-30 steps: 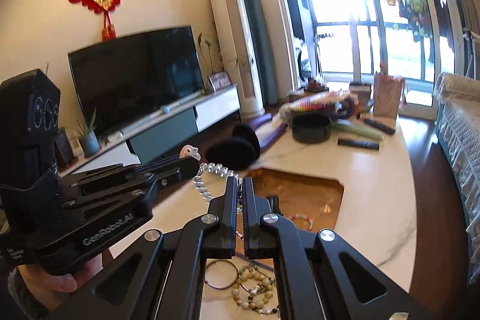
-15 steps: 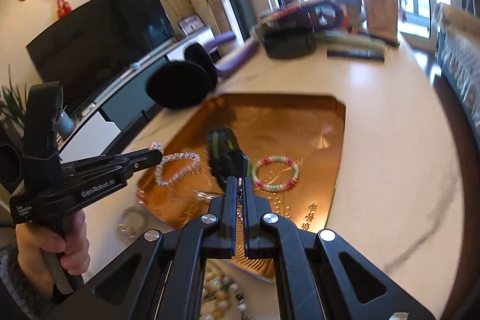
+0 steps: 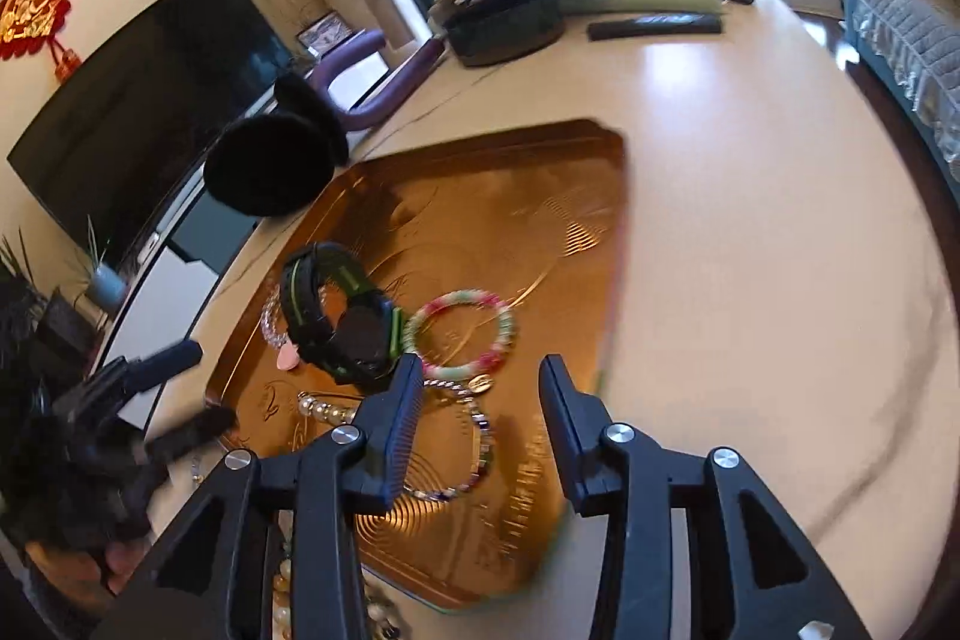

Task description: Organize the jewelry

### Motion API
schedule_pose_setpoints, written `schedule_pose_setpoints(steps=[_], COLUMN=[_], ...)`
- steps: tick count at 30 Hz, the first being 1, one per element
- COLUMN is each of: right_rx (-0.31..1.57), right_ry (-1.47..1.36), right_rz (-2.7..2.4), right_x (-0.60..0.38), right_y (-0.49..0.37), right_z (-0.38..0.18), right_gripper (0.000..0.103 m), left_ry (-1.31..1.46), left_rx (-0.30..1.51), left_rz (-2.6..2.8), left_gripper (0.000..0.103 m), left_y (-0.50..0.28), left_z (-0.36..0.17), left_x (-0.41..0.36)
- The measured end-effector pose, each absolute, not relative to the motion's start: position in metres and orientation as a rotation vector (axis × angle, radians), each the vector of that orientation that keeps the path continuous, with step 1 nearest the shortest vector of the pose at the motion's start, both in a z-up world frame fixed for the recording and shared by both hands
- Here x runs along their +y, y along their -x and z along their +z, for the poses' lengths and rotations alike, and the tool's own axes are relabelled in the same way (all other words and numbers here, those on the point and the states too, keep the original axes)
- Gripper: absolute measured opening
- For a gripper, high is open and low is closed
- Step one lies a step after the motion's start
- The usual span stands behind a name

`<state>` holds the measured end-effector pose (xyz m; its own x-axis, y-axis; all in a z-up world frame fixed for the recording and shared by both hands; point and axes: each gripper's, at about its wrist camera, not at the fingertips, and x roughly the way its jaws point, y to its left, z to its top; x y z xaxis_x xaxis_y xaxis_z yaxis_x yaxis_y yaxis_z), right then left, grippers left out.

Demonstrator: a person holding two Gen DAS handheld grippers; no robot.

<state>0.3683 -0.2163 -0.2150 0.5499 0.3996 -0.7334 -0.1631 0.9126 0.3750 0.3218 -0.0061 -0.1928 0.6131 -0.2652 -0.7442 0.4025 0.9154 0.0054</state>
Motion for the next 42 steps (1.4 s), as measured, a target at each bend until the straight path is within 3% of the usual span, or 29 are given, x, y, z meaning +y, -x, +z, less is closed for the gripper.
schedule_pose_setpoints(steps=[3, 4, 6, 7, 8, 9, 10, 13, 24, 31, 35, 37, 39, 40, 42], right_rx=[0.891, 0.879, 0.864, 0.861, 0.862, 0.866, 0.872, 0.898, 0.875, 0.928, 0.940, 0.949, 0.960, 0.963, 0.966], right_ry=[-0.286, -0.281, -0.278, -0.282, -0.290, -0.302, -0.316, -0.361, -0.413, -0.330, -0.287, -0.252, -0.192, -0.148, -0.069], right_rz=[0.332, 0.323, 0.308, 0.301, 0.295, 0.289, 0.285, 0.281, 0.336, 0.429, 0.449, 0.461, 0.459, 0.452, 0.425], right_x=[-0.231, -0.236, -0.244, -0.250, -0.254, -0.259, -0.263, -0.275, -0.268, -0.231, -0.221, -0.218, -0.213, -0.211, -0.207], right_y=[-0.362, -0.360, -0.357, -0.357, -0.357, -0.358, -0.360, -0.364, -0.363, -0.330, -0.294, -0.271, -0.251, -0.240, -0.227], right_z=[-0.200, -0.196, -0.192, -0.192, -0.192, -0.194, -0.196, -0.204, -0.191, -0.183, -0.177, -0.178, -0.182, -0.186, -0.195], right_gripper=[0.041, 0.042, 0.043, 0.043, 0.043, 0.043, 0.043, 0.043, 0.045, 0.045, 0.045, 0.045, 0.045, 0.045, 0.045], left_ry=[-0.310, -0.331, -0.367, -0.379, -0.376, -0.359, -0.362, -0.362, -0.219, -0.135, -0.155, -0.149, -0.119, -0.094, -0.091], left_rx=[0.860, 0.875, 0.906, 0.916, 0.923, 0.938, 0.944, 0.943, 0.886, 1.062, 1.040, 1.001, 0.992, 0.991, 0.988], left_rz=[-0.422, -0.443, -0.458, -0.484, -0.528, -0.574, -0.590, -0.608, -0.478, -0.372, -0.365, -0.341, -0.335, -0.341, -0.342], left_gripper=[0.078, 0.071, 0.066, 0.054, 0.034, 0.024, 0.017, 0.012, 0.011, 0.011, 0.013, 0.018, 0.044, 0.050, 0.053], left_y=[-0.327, -0.331, -0.340, -0.343, -0.345, -0.348, -0.349, -0.349, -0.278, -0.229, -0.214, -0.206, -0.202, -0.200, -0.197], left_z=[-0.209, -0.215, -0.222, -0.225, -0.227, -0.227, -0.227, -0.227, -0.154, -0.206, -0.199, -0.191, -0.189, -0.188, -0.190], left_x=[-0.027, -0.030, -0.033, -0.035, -0.036, -0.036, -0.039, -0.041, -0.014, 0.017, 0.022, 0.028, 0.036, 0.040, 0.045])
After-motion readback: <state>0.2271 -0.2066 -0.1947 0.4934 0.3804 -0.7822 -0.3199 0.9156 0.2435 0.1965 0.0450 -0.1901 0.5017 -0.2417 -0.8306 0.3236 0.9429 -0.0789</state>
